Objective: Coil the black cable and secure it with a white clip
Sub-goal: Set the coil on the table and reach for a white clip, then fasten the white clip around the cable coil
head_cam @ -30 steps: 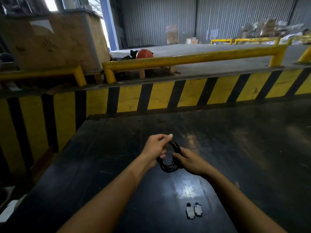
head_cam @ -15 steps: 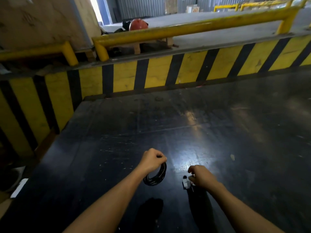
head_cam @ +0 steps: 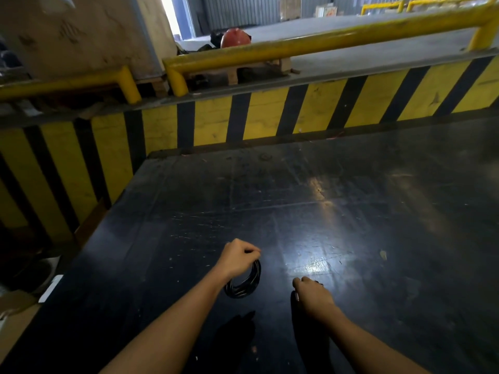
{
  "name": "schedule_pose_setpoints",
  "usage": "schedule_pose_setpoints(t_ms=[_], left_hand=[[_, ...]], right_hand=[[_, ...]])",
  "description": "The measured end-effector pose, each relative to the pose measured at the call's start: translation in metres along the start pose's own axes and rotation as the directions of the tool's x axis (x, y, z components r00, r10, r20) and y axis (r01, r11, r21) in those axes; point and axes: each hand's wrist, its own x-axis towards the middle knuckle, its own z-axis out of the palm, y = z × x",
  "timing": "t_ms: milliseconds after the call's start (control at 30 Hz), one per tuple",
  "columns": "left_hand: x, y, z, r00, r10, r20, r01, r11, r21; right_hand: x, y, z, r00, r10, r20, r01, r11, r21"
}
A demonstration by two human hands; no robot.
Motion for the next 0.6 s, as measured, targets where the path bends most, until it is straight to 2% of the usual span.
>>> schedule_pose_setpoints(t_ms=[133, 233, 300, 367, 467, 533, 600], left_hand=[[-0.003, 0.005, -0.003, 1.000, 0.016, -0.013, -0.017, 1.000, -0.014], [-0.005, 0.014, -0.006, 1.000, 0.021, 0.015, -0.020, 0.998, -0.057], [-0.006, 0.020, -0.008, 0.998, 0.026, 0.049, -0.022, 0.998, -0.065], [-0.003, 0.025, -0.010, 0.996, 0.040, 0.077, -0.034, 0.996, -0.078], [0.000, 0.034, -0.017, 0.992, 0.031, 0.124, -0.017, 0.993, -0.117], [0.006, 0.040, -0.026, 0.990, 0.028, 0.136, -0.007, 0.989, -0.151], [0.012, 0.048, -0.037, 0.988, 0.043, 0.151, -0.007, 0.973, -0.231]], right_hand=[[-0.004, 0.000, 0.004, 0.999, -0.046, 0.025, 0.046, 0.999, 0.000], [-0.009, 0.002, 0.004, 0.996, -0.079, 0.047, 0.076, 0.995, 0.070], [-0.008, 0.002, -0.006, 0.994, -0.112, 0.015, 0.108, 0.985, 0.136], [-0.006, 0.000, -0.027, 0.984, -0.156, -0.080, 0.171, 0.957, 0.234], [-0.007, -0.007, -0.080, 0.948, -0.179, -0.262, 0.278, 0.868, 0.411], [-0.011, -0.012, -0.119, 0.926, -0.188, -0.328, 0.350, 0.753, 0.557], [-0.012, -0.011, -0.150, 0.895, -0.213, -0.391, 0.427, 0.663, 0.615]])
